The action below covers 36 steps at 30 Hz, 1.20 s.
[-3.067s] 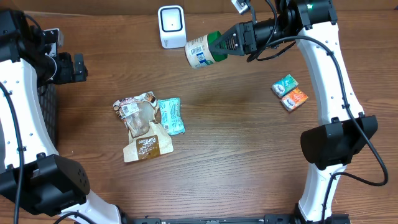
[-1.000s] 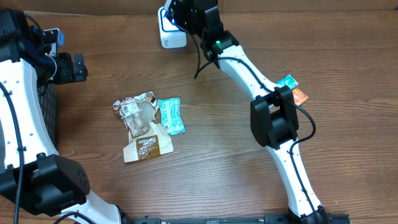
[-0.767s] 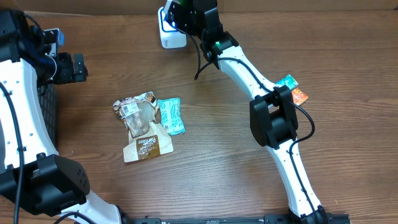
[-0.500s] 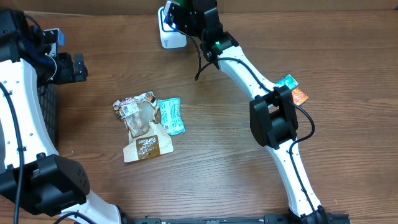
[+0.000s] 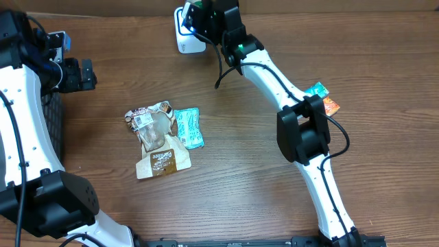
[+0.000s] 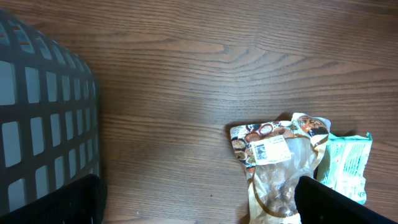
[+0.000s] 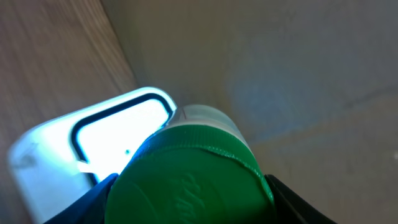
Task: Scan the item barcode
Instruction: 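Carry the jar right and lower it beside the Kleenex packs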
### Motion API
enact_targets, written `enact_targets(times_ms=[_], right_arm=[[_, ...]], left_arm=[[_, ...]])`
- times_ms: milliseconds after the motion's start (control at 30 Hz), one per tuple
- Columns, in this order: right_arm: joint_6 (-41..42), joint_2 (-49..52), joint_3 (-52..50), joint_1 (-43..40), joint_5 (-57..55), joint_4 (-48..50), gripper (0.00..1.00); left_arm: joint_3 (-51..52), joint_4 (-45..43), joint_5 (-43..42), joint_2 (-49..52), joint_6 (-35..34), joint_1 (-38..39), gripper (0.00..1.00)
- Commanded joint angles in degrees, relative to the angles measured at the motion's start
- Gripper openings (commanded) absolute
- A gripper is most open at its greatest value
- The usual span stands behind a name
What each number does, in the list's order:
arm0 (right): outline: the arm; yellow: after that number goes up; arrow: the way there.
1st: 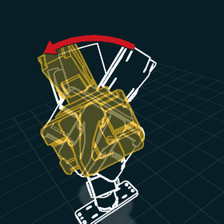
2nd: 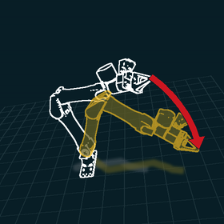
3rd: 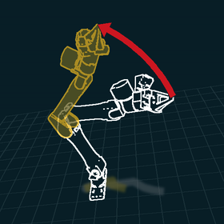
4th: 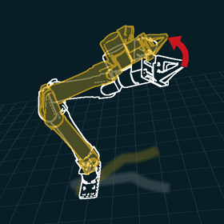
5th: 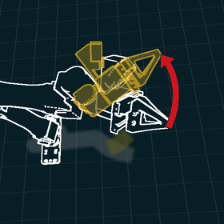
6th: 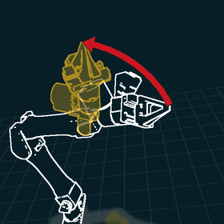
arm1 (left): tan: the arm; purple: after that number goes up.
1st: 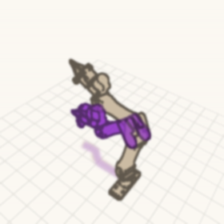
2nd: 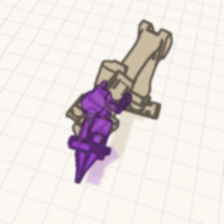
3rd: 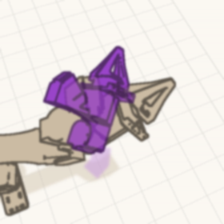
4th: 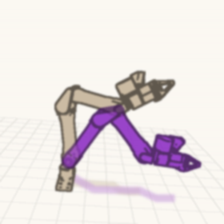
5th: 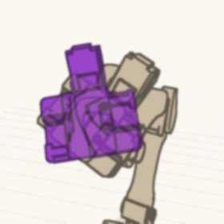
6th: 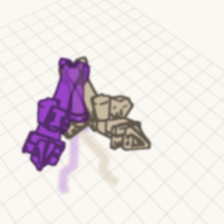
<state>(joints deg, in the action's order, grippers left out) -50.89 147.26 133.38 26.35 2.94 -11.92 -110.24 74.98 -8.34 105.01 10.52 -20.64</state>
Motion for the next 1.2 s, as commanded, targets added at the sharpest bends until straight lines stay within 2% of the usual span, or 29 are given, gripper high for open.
enact_targets(times_ms=[0,100,267,467,600,767,1167], right_arm=[[13.2,-14.6,1.3,0.3,1.3,-5.9,0.42],[21.9,-20.5,1.3,0.3,2.8,-16.1,0.45],[34.6,-28.2,1.3,-0.7,5.6,-34.5,0.45],[36.2,-30.0,1.1,-3.1,6.2,-55.6,0.46],[36.2,-28.3,-0.9,-4.9,6.2,-63.6,0.47],[36.2,-26.6,-7.8,-7.6,6.1,-65.3,0.48],[36.2,-26.6,-28.3,-14.3,4.6,-52.7,0.47]], left_arm=[[0.0,-0.1,0.0,-0.1,0.7,0.0,1.00],[0.0,-0.1,0.0,-0.1,0.7,0.0,1.00],[0.0,-0.1,0.0,-0.1,0.7,0.0,1.00],[0.0,-0.1,0.0,-0.1,0.7,0.0,0.99],[0.0,-0.1,0.0,-0.1,0.7,0.0,1.00],[0.0,-0.1,0.0,-0.1,0.7,0.0,1.00],[0.0,-0.1,0.0,-0.1,0.7,0.0,1.00]])
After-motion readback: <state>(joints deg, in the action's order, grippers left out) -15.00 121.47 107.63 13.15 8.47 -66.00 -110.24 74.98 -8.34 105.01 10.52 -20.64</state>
